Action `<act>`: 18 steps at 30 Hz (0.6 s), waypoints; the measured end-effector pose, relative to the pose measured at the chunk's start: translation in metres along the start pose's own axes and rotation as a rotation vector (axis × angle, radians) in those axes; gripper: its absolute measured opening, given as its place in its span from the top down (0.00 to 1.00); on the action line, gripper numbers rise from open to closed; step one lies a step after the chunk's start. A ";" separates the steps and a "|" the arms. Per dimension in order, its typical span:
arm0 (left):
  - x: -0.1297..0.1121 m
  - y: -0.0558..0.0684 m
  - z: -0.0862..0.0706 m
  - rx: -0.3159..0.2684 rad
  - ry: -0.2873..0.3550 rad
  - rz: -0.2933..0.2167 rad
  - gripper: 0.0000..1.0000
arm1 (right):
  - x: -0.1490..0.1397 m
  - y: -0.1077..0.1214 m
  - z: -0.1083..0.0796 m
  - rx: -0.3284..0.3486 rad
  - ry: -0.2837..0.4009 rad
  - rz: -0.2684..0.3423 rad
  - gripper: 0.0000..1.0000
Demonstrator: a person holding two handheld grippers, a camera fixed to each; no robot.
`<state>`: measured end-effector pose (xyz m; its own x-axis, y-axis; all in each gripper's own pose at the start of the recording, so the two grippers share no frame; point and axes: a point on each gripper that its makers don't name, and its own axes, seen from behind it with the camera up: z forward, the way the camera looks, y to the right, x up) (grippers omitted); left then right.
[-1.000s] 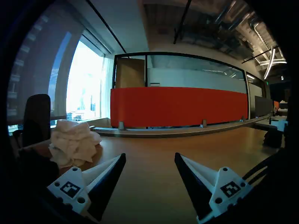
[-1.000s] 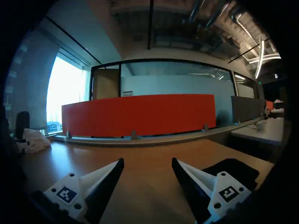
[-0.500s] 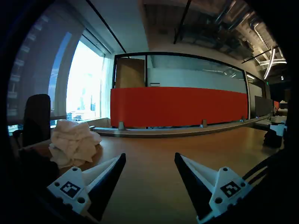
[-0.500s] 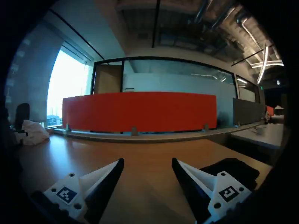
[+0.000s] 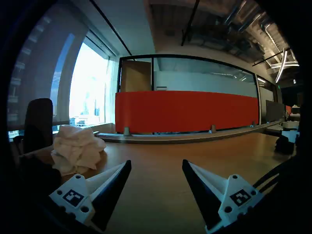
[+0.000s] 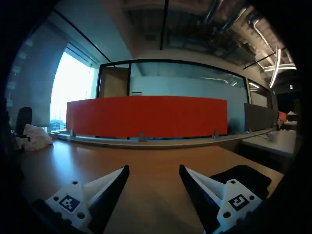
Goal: Fold towel
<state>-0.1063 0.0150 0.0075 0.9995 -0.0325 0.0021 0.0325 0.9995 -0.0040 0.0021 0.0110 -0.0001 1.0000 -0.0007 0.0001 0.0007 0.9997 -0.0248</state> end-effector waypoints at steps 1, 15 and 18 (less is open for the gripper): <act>0.000 0.000 0.000 0.000 0.000 0.000 0.03 | 0.000 0.000 0.000 -0.001 0.000 0.000 0.01; 0.000 0.000 0.000 0.000 0.000 0.000 0.03 | -0.001 0.000 -0.001 -0.003 0.000 0.001 0.01; 0.000 0.000 0.000 0.000 0.000 0.000 0.03 | -0.001 0.000 -0.001 -0.003 0.000 0.001 0.01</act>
<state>-0.1065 0.0154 0.0070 0.9995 -0.0321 0.0022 0.0321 0.9995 -0.0039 0.0009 0.0111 -0.0011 1.0000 0.0000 0.0004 0.0000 0.9996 -0.0277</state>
